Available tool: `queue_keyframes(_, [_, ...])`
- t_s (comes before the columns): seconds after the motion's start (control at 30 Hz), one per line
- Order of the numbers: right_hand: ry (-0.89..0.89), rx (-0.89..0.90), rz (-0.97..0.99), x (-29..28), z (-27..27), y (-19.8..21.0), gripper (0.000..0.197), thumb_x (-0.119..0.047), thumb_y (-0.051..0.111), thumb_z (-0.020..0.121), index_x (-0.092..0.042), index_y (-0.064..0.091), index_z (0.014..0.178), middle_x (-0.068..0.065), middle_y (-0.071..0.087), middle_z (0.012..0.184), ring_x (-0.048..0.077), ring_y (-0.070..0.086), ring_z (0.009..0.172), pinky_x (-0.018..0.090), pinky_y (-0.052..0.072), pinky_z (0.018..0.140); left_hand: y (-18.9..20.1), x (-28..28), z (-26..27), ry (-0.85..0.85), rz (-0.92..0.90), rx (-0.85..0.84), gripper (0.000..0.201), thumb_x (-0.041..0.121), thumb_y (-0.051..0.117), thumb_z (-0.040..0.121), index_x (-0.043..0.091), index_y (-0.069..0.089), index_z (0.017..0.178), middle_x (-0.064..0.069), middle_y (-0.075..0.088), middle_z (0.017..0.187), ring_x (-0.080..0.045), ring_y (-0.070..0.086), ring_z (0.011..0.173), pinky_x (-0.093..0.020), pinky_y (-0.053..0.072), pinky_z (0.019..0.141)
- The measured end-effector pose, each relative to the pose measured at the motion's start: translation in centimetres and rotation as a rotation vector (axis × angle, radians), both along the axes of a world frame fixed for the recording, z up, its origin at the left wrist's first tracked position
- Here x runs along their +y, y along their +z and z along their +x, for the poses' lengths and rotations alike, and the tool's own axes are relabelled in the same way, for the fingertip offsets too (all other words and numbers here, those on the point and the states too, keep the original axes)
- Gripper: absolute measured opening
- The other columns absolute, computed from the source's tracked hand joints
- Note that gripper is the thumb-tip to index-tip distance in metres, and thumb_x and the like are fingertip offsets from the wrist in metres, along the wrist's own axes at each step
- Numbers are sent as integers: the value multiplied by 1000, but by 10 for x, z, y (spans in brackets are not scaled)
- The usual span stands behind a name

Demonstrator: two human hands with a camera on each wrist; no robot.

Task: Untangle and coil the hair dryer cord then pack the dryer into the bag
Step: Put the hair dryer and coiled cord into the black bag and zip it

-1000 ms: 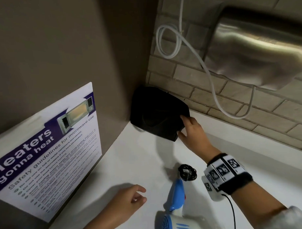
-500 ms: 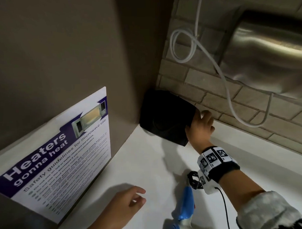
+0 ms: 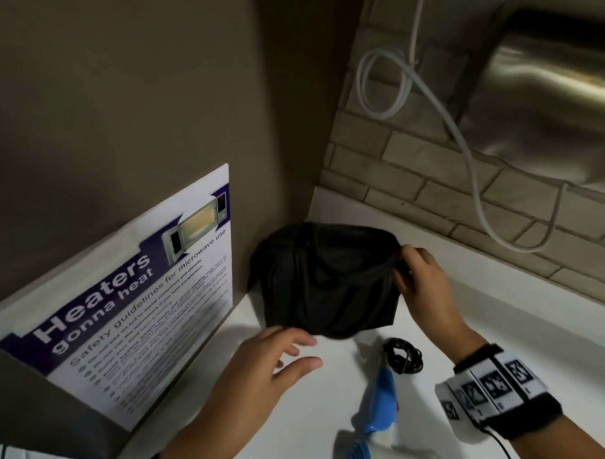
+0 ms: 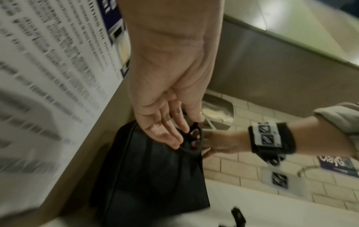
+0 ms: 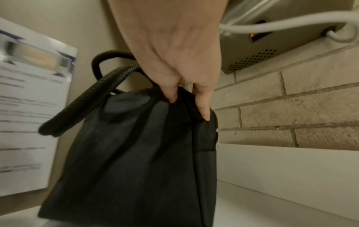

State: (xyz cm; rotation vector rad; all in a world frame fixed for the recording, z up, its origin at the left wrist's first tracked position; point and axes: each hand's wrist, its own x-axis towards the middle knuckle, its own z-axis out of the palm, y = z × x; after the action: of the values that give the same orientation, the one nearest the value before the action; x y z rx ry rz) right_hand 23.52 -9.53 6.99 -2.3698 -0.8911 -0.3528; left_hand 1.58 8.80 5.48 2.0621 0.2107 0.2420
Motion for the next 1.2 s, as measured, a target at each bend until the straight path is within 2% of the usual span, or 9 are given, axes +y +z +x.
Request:
queue_keyframes(0.13, [192,70,26,-8,-34,3,23,-1,57,89,-10,57,110,-4,49,112,2,49,93,0,34,79,34,-1,-1,-95,110,-111,32,60,58,76,39,66,99,29,59,101,3,59,94,-12,47,74])
queue_keyframes(0.3, [309,205,69,-15,-48,-10,19,-3,54,92,-14,59,107,-5,50,118,8,53,106,23,51,84,46,5,-4,-155,283,-140,42,59,44,81,41,60,115,36,46,126,9,45,115,-7,40,87])
queue_keyframes(0.47, [390,300,33,-18,-49,-11,31,11,54,83,-19,52,84,-6,48,124,10,51,117,22,51,79,44,20,4,-57,465,-198,39,50,45,85,41,57,122,27,47,134,3,42,110,-6,28,97])
queue_keyframes(0.63, [430,519,73,-19,-39,-9,44,21,45,72,-21,56,78,-2,54,122,15,51,121,30,54,85,23,36,18,61,554,-121,49,58,45,79,39,55,122,19,52,134,-11,37,126,-34,30,100])
queue_keyframes(0.73, [230,679,217,-12,-30,-12,38,13,41,80,-19,62,78,4,61,110,22,59,110,34,53,84,7,40,21,46,408,-60,58,62,45,77,30,56,124,12,58,127,-14,46,124,-38,41,102])
queue_keyframes(0.87, [-15,1076,169,2,-23,-22,28,-34,41,100,-23,66,105,1,69,109,23,62,109,35,50,93,-6,35,18,101,181,-6,37,56,61,79,33,61,109,19,66,94,6,61,89,-11,49,78])
queue_keyframes(0.93, [-51,1316,231,9,-23,-27,40,-47,42,97,-20,70,104,1,75,98,20,68,98,34,50,91,-7,33,16,121,146,-8,28,53,60,80,33,62,99,19,66,80,10,61,84,-10,50,71])
queue_keyframes(1.0, [-134,1350,320,15,-15,-36,38,-47,49,94,-18,72,94,0,75,83,20,66,89,36,50,91,-7,32,14,126,129,-26,21,49,60,83,31,62,93,15,67,76,6,62,81,-12,50,69])
queue_keyframes(1.2, [-260,1477,498,21,2,-51,24,-4,53,90,4,59,112,21,59,111,29,58,95,41,42,104,-5,35,12,120,169,-46,9,43,56,88,35,57,85,12,64,69,0,62,77,-10,46,65])
